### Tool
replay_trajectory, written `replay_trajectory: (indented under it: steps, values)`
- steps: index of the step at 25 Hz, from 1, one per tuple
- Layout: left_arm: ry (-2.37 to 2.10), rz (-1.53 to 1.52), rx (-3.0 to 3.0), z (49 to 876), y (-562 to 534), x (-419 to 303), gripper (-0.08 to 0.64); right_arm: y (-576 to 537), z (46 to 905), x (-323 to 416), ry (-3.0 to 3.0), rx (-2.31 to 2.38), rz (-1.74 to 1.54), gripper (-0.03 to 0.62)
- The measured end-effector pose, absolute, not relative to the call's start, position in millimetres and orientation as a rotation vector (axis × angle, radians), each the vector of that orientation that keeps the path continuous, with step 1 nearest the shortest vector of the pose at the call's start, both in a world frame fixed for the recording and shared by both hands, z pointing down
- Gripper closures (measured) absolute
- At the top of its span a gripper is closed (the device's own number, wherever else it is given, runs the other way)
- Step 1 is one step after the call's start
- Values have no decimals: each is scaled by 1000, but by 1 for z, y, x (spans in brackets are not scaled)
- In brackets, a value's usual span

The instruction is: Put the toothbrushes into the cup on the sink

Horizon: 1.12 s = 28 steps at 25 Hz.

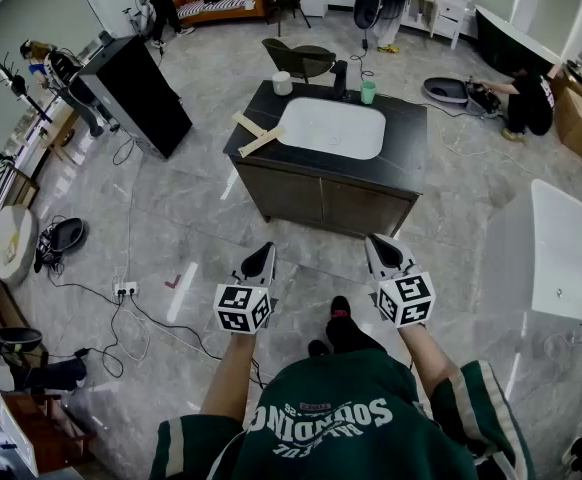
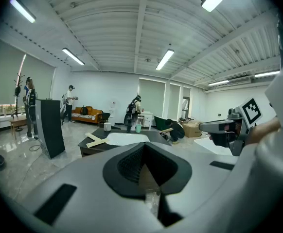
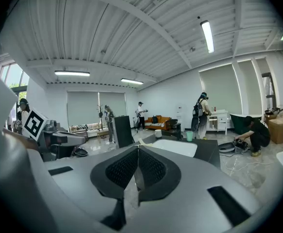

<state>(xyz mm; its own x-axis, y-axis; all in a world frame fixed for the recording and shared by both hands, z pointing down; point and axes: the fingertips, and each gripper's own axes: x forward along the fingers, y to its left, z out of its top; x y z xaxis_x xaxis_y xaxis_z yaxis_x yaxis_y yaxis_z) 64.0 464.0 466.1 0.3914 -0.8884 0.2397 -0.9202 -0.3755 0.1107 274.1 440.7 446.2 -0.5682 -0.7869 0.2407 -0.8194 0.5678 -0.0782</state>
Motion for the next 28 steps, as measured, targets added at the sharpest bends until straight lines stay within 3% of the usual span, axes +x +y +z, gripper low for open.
replay_trajectory:
  steps: [28]
  values:
    - [-1650, 140, 2386, 457, 469, 39, 549, 452, 437, 248, -2695, 1287, 284, 545]
